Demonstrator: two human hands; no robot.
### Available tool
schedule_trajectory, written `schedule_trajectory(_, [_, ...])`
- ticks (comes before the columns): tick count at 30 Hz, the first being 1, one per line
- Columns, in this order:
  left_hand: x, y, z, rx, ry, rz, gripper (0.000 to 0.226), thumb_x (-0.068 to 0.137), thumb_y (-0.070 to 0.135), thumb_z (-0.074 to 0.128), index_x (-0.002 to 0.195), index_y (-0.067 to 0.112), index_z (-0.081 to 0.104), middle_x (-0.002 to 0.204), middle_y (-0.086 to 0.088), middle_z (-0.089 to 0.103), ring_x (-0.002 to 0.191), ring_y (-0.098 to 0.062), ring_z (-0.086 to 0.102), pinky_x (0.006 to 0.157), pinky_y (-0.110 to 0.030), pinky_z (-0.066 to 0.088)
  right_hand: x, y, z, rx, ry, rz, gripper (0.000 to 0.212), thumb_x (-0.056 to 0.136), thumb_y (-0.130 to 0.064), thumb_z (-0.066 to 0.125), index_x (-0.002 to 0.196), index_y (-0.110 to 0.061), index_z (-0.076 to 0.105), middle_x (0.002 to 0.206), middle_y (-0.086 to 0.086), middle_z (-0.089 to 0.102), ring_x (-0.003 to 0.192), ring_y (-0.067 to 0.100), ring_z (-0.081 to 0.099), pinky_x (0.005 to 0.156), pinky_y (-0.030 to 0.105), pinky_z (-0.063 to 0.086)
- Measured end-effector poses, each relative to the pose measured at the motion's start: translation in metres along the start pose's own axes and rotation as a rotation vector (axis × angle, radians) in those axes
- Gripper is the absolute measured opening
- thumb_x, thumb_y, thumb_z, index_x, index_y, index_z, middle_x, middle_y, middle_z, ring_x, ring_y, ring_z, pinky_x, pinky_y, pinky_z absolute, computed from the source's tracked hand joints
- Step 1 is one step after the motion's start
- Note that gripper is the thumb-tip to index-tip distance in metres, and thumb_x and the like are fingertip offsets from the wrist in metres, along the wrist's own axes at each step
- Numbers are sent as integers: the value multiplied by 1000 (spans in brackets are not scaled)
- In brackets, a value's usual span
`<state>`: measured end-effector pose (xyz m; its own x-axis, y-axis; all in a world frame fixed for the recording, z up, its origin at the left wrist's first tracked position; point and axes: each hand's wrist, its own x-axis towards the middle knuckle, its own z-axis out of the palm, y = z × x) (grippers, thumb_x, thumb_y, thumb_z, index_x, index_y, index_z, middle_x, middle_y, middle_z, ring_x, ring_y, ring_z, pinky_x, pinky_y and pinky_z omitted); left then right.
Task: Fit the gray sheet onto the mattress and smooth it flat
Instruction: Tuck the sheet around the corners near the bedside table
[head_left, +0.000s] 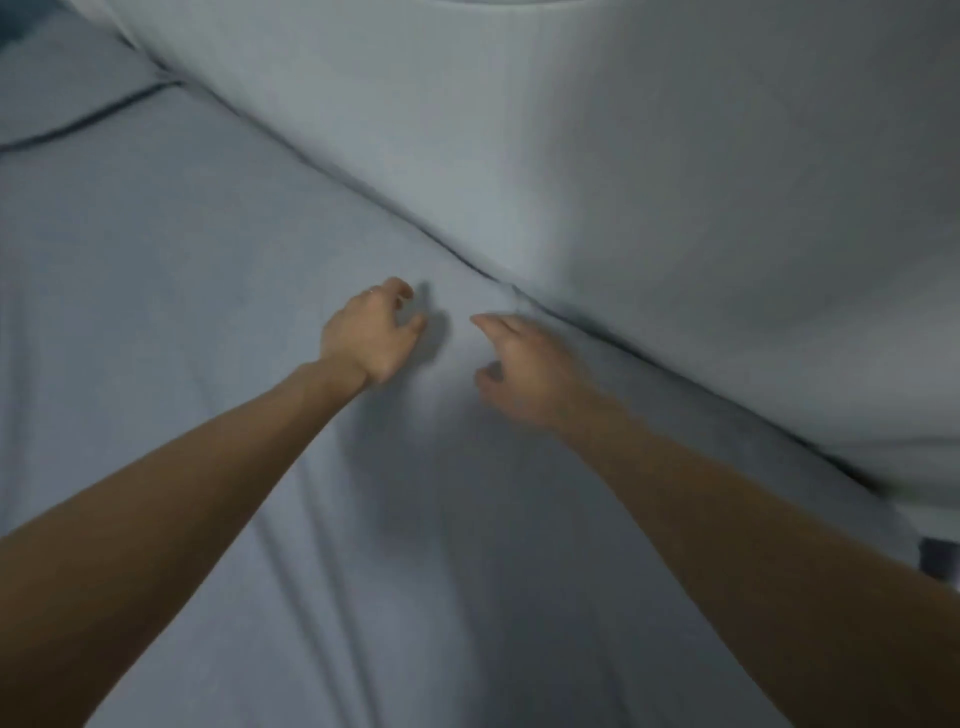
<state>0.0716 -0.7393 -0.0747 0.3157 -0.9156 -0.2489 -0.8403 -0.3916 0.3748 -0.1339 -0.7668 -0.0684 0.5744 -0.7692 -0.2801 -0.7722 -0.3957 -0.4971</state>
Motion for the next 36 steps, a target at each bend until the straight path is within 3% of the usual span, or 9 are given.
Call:
schedule_trajectory(2, [-74,16,-2,-66,-108,-66,31,88,38,57,117,27,58,113,4,67,106,-24,63,92,-41,51,-61,1,-18,26,-116,100,62,90,-30,56,149,-20,39,148,5,45,136,25,42,110,40,39])
schedule_trajectory(6, [-213,49,-6,-136,-116,-225,24,82,37,57,104,32,64,99,9,70,98,-21,66,90,-40,52,-162,-4,-53,44,-334,129,60,90,-34,60,146,-20,43,144,9,50,130,28,50,108,42,42])
schedule_trajectory(15, [-449,156,-34,-507,-50,-574,21,85,32,61,104,26,66,97,7,67,97,-20,62,90,-36,51,-356,-60,-89,-72,-538,43,53,86,-31,58,138,-23,54,135,2,61,126,26,55,105,39,45])
schedule_trajectory(21, [-652,150,-84,-438,-188,-694,15,85,34,60,100,30,63,99,8,68,99,-20,61,90,-37,51,-485,-142,-79,-55,-736,-62,53,85,-38,55,137,-28,53,129,0,61,119,23,57,104,38,45])
schedule_trajectory(23, [-720,139,-99,-506,-116,-778,11,84,31,61,95,29,64,95,8,69,94,-20,63,86,-35,52,-527,-171,-71,-87,-793,-116,53,86,-39,56,137,-27,53,131,0,59,119,22,56,104,36,44])
schedule_trajectory(26, [-827,120,-109,-666,112,-939,5,85,24,61,86,24,66,85,7,69,89,-21,66,80,-33,53,-595,-223,-51,-150,-852,-207,54,86,-39,59,138,-25,53,134,1,58,122,22,55,105,34,42])
schedule_trajectory(30, [-985,96,-97,-828,377,-1072,11,83,19,62,74,22,65,72,4,68,82,-22,70,78,-35,54,-706,-302,-8,-247,-821,-388,50,87,-35,60,135,-22,57,121,-2,66,120,20,57,105,34,43])
schedule_trajectory(33, [-1120,72,-80,-834,487,-1117,6,82,20,62,77,22,66,74,5,68,78,-18,66,77,-33,53,-798,-356,44,-278,-797,-504,47,87,-34,61,132,-22,60,97,-12,67,109,18,61,99,34,47])
schedule_trajectory(36, [-1231,54,-83,-788,519,-1156,7,83,21,63,86,22,68,80,8,66,82,-16,64,79,-28,50,-875,-401,86,-325,-780,-572,44,86,-34,62,129,-23,60,101,-11,68,110,18,60,98,33,47])
